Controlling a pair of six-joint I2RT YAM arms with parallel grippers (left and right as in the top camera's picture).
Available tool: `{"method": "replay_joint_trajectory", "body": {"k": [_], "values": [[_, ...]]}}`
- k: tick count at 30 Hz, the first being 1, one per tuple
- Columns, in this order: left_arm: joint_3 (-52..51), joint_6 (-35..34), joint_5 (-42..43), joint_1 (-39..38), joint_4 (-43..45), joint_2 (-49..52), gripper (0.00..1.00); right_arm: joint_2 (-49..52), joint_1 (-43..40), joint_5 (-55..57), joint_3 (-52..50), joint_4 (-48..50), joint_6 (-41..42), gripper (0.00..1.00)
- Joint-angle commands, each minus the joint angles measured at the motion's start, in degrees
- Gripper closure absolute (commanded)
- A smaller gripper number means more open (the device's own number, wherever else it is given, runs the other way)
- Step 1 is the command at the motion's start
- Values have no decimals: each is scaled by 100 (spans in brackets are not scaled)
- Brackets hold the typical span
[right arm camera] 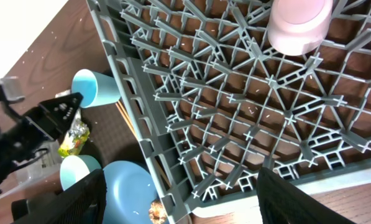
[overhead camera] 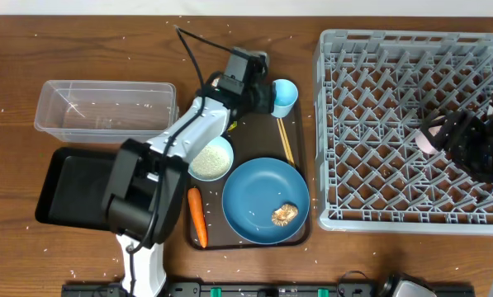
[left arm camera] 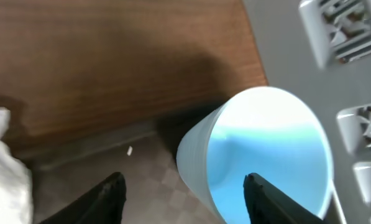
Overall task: Sort waste into correct bins and load items into the dishwasher rack
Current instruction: 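Grasp the light-blue cup with the left gripper and lift it, then hand the light-blue cup from left gripper to right gripper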
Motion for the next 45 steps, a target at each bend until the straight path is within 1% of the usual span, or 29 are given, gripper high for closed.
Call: {"method": "replay_joint_trajectory", "body": {"k": [1,2,5,6,10,11,13,14,15,21,24,27,29,31,33,35,37,40,43,45], "values": [[13,-125,-63,-48,-4,160,45,2,61,22,37,-15,-94,29],[13,-122,-68,-48,-7,164,48,2,61,26,37,-33,-94,29],[15,-122,-240,-42,-157,164,64,2,61,26,37,-46,-92,29],[13,-122,-330,-42,-234,164,66,2,61,26,37,-46,-92,29],[13,-116,-579,-42,-378,201,66,2,61,74,37,-26,-92,28],[13,-116,-575,-33,-376,201,69,2,61,105,37,-26,-90,28],[20,-120,-570,-24,-367,192,80,2,61,127,37,-31,-92,28],[31,-120,-564,-24,-369,170,89,2,61,127,37,-37,-92,28],[33,-118,-544,-24,-372,149,94,2,61,127,37,-39,-92,28],[39,-114,-503,81,-627,-354,94,2,61,129,37,-20,-116,25],[42,-114,-240,184,-800,-787,94,2,61,149,37,-2,-162,25],[42,-116,363,319,-1003,-1318,94,2,61,142,37,2,-205,25],[42,-116,778,428,-1130,-1676,94,2,63,76,37,13,-402,25],[42,-116,1373,566,-1244,-2004,94,2,81,-332,37,63,-890,25],[42,-114,2216,728,-1370,-2225,94,2,199,-990,37,153,-1471,25],[42,-70,3300,927,-1519,-2354,94,2,435,-1517,37,302,-1777,25],[42,-68,4315,1106,-1545,-2391,94,2,752,-1687,37,505,-1878,25],[42,44,5604,1252,-1491,-2393,94,7,1279,-2022,37,850,-2146,26],[42,79,6395,1272,-1484,-2396,94,35,1823,-2546,37,1272,-2470,27],[42,79,6769,1272,-1482,-2396,94,57,2129,-2581,37,1543,-2474,28]]}}
